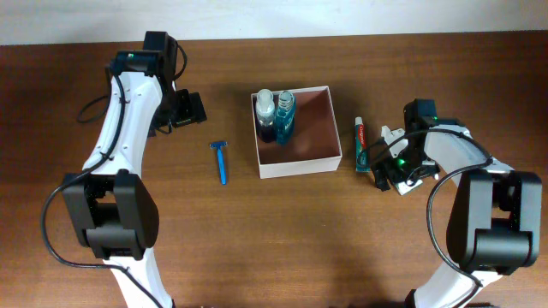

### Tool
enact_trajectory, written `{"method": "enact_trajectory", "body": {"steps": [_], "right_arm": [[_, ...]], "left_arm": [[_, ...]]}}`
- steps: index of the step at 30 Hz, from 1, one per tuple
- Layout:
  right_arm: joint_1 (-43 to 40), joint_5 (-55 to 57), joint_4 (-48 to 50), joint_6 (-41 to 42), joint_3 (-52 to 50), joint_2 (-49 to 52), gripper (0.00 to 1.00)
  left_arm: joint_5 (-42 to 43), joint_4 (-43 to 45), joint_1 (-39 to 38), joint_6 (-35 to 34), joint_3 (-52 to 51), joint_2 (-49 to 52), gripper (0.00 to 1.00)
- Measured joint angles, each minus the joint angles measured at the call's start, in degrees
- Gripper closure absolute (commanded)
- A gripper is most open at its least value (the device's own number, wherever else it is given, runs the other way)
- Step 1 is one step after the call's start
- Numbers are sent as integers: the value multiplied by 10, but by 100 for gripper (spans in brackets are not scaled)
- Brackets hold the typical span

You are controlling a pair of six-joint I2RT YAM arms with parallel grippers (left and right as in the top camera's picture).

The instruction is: Pack container

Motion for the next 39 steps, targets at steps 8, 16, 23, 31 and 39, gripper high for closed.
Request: {"method": "enact_trajectory", "body": {"steps": [8, 16, 23, 31, 39], "right_arm": [[0, 5, 1, -1, 0, 1, 5], [0, 7, 2, -2, 1, 2, 15], [0, 7, 3, -1, 1, 2, 16], [0, 7, 3, -1, 1, 2, 15], [0, 7, 3, -1, 1, 2, 22]], "left_arm": [[0, 0, 0, 0, 0, 0, 1], [0, 0, 0, 0, 0, 0, 1], [0, 0, 0, 0, 0, 0, 1], [0, 0, 0, 0, 0, 0, 1], [0, 0, 0, 0, 0, 0, 1]]}}
